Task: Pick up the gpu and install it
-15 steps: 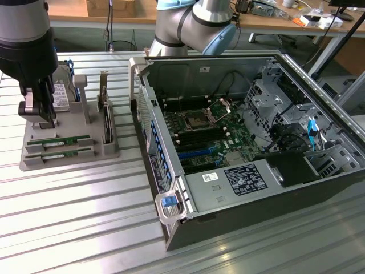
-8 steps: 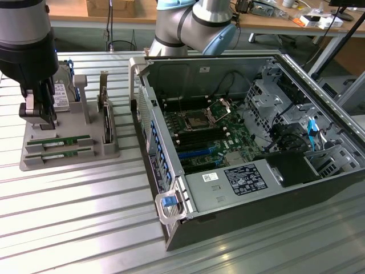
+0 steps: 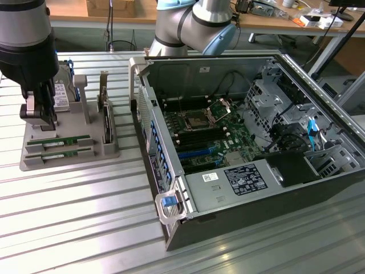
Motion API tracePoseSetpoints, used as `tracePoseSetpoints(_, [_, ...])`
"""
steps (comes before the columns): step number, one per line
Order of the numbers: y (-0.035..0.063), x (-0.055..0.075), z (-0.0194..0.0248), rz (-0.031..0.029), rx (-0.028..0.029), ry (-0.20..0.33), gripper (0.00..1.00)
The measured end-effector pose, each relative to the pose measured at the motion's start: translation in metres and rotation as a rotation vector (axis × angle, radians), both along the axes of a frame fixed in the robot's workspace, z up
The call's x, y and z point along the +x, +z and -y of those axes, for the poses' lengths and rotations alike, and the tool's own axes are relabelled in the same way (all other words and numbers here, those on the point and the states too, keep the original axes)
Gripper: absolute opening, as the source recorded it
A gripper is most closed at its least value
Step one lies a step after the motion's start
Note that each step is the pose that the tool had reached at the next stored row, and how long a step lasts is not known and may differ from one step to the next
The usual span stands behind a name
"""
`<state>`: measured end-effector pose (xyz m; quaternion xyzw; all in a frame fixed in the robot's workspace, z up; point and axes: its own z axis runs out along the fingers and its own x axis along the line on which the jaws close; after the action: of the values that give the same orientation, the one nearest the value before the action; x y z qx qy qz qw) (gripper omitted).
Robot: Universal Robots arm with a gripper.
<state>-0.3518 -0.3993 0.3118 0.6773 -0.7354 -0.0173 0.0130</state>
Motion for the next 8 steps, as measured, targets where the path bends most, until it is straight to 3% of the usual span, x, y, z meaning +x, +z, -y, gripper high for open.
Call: tracePoseSetpoints(8, [-0.0026,0.0000,0.0000,0.0000,0.0000,0.000,0.30])
